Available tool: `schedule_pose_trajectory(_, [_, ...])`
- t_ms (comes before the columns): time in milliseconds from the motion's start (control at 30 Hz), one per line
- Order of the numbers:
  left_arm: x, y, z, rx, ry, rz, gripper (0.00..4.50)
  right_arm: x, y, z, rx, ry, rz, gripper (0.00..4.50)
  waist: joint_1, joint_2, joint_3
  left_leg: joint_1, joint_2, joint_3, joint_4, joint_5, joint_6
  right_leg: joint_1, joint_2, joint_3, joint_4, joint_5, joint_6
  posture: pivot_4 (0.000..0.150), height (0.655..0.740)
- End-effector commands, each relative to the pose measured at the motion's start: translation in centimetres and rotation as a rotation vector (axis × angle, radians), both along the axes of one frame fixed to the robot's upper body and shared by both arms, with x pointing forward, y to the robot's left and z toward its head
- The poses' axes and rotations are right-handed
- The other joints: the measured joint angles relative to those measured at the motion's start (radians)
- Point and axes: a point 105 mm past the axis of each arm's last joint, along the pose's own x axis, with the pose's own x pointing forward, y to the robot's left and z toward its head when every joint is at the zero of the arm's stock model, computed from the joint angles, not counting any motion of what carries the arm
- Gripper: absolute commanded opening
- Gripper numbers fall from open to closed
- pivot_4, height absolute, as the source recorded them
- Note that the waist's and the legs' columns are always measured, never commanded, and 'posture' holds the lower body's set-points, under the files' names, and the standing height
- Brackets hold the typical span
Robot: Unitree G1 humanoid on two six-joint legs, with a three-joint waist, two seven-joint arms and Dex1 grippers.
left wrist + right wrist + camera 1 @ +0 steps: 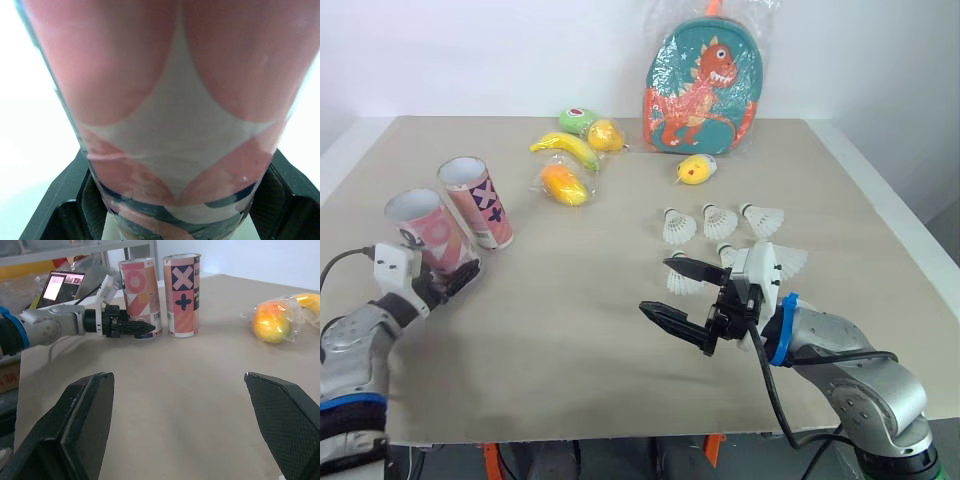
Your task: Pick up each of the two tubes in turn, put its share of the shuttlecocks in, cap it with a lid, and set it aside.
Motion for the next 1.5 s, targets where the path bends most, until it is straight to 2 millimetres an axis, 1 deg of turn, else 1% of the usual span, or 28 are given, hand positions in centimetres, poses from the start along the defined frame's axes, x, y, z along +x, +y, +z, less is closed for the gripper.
schedule_pose_trajectory(33, [-3.4,-1.5,0.8,0.143,0.11,-0.275,3.16,-0.3,-0.8,0.6,-0.001,-0.023,-0.028,4.5,0.001,0.001,0.0,0.0,0.0,0.001,-0.001,0.0,0.0,-0.001,0.0,0.0,0.0,-0.001,-0.001,0.15,0.7347])
schedule_pose_trajectory(67, [-4.8,-2.2,0.4,0.208,0.18,-0.376,3.16,-0.3,-1.1,0.4,0.008,0.007,-0.049,4.5,0.002,0.002,0.0,0.001,0.0,0.001,-0.002,0.0,0.0,0.0,-0.001,-0.001,0.0,-0.001,-0.002,0.15,0.7347])
schedule_pose_trajectory(100, [-5.9,-2.9,0.0,0.261,0.236,-0.462,3.16,-0.4,-1.3,0.2,0.012,0.027,-0.061,4.5,0.003,0.0,-0.001,0.001,0.0,0.001,-0.002,0.0,0.0,-0.001,-0.001,0.0,0.0,-0.003,-0.005,0.15,0.7347])
schedule_pose_trajectory(167, [-7.5,-4.2,-0.5,0.367,0.327,-0.617,3.16,-0.4,-1.6,-0.3,0.014,0.074,-0.092,4.5,0.006,0.001,-0.002,0.002,0.0,0.001,-0.003,0.0,0.0,0.0,-0.003,-0.001,0.0,-0.005,-0.007,0.15,0.7347])
schedule_pose_trajectory(233, [-8.3,-5.1,-0.9,0.477,0.391,-0.726,3.16,-0.2,-1.6,-1.7,-0.02,0.122,-0.137,4.5,0.008,0.005,-0.004,0.002,0.0,0.004,-0.003,0.0,0.0,0.0,-0.005,-0.001,0.0,-0.005,-0.007,0.15,0.7347])
schedule_pose_trajectory(300, [-8.9,-5.5,-1.2,0.56,0.447,-0.815,3.16,0.5,-1.7,-3.1,-0.051,0.167,-0.186,4.5,0.007,0.007,-0.006,0.003,0.0,0.006,-0.003,0.0,0.0,0.0,-0.005,0.0,0.0,-0.005,-0.006,0.15,0.7347])
schedule_pose_trajectory(367, [-9.4,-5.9,-0.9,0.632,0.505,-0.915,3.16,2.4,-2.6,-4.8,-0.087,0.209,-0.311,4.5,0.005,0.009,-0.007,0.005,0.0,0.008,-0.003,0.0,0.0,0.0,-0.005,0.001,0.0,-0.006,-0.004,0.15,0.7347])
schedule_pose_trajectory(433, [-9.3,-6.0,-0.6,0.669,0.531,-0.958,3.16,3.2,-2.8,-5.2,-0.101,0.211,-0.357,4.5,0.004,0.011,-0.008,0.006,0.0,0.009,-0.004,0.0,0.0,0.0,-0.005,0.002,0.0,-0.007,-0.003,0.15,0.7347])
schedule_pose_trajectory(500, [-9.1,-5.8,-0.5,0.706,0.553,-0.983,3.16,3.5,-2.7,-5.1,-0.091,0.21,-0.362,4.5,0.003,0.014,-0.008,0.006,0.0,0.012,-0.004,0.0,0.0,-0.001,-0.005,0.004,0.0,-0.007,-0.002,0.15,0.7347])
schedule_pose_trajectory(633, [-8.2,-5.5,-0.9,0.786,0.566,-1.019,3.16,4.4,-2.5,-5.3,-0.082,0.212,-0.399,4.5,0.003,0.016,-0.01,0.006,0.0,0.012,-0.006,-0.001,0.002,-0.001,-0.004,0.004,0.0,-0.01,0.001,0.15,0.7347])
schedule_pose_trajectory(700, [-7.8,-5.8,-1.2,0.795,0.563,-1.035,3.16,4.8,-2.7,-5.7,-0.094,0.215,-0.427,4.5,0.003,0.019,-0.012,0.006,0.0,0.011,-0.007,-0.001,0.002,-0.001,-0.003,0.004,0.0,-0.011,0.001,0.15,0.7347])
schedule_pose_trajectory(800, [-7.3,-7.4,-1.3,0.762,0.53,-1.086,3.16,5.4,-2.6,-6.1,-0.107,0.214,-0.439,4.5,0.008,0.025,-0.015,0.006,0.0,0.011,-0.008,-0.001,0.002,0.0,-0.003,0.005,0.0,-0.012,0.002,0.15,0.7347])
schedule_pose_trajectory(900, [-6.9,-9.0,-1.0,0.706,0.484,-1.114,3.16,5.7,-2.4,-6.2,-0.109,0.207,-0.433,4.5,0.018,0.03,-0.018,0.006,-0.001,0.01,-0.006,-0.001,0.003,0.002,-0.003,0.006,0.0,-0.012,0.003,0.15,0.7347])
schedule_pose_trajectory(1000, [-6.6,-11.0,-0.2,0.625,0.435,-1.141,3.16,6.2,-2.5,-6.1,-0.123,0.191,-0.444,4.5,0.026,0.03,-0.018,0.006,-0.002,0.01,-0.002,-0.001,0.003,0.003,-0.003,0.007,0.0,-0.011,0.005,0.15,0.7347])
schedule_pose_trajectory(1100, [-6.8,-12.2,0.2,0.587,0.414,-1.164,3.16,6.6,-2.6,-6.1,-0.14,0.174,-0.454,4.5,0.028,0.029,-0.018,0.004,-0.004,0.011,0.004,-0.001,0.003,0.002,-0.004,0.01,-0.001,-0.011,0.006,0.15,0.7347])
schedule_pose_trajectory(1200, [-7.1,-12.4,0.2,0.583,0.426,-1.17,3.16,7.2,-2.8,-6.1,-0.158,0.153,-0.473,4.5,0.028,0.027,-0.018,-0.002,-0.003,0.01,0.007,-0.001,0.004,0.002,-0.003,0.01,0.0,-0.01,0.007,0.15,0.7347])
schedule_pose_trajectory(1333, [-7.3,-12.1,-0.2,0.612,0.448,-1.176,3.16,7.9,-2.9,-6.2,-0.174,0.131,-0.497,4.5,0.028,0.027,-0.018,-0.002,-0.003,0.01,0.006,-0.001,0.004,0.002,-0.002,0.009,0.0,-0.01,0.008,0.15,0.7347])
schedule_pose_trajectory(1500, [-7.3,-11.7,-0.7,0.649,0.473,-1.178,3.16,9.2,-3.5,-6.5,-0.204,0.123,-0.58,4.5,0.027,0.027,-0.018,-0.002,-0.003,0.01,0.006,-0.002,0.005,0.002,-0.001,0.01,0.0,-0.011,0.008,0.15,0.7347])
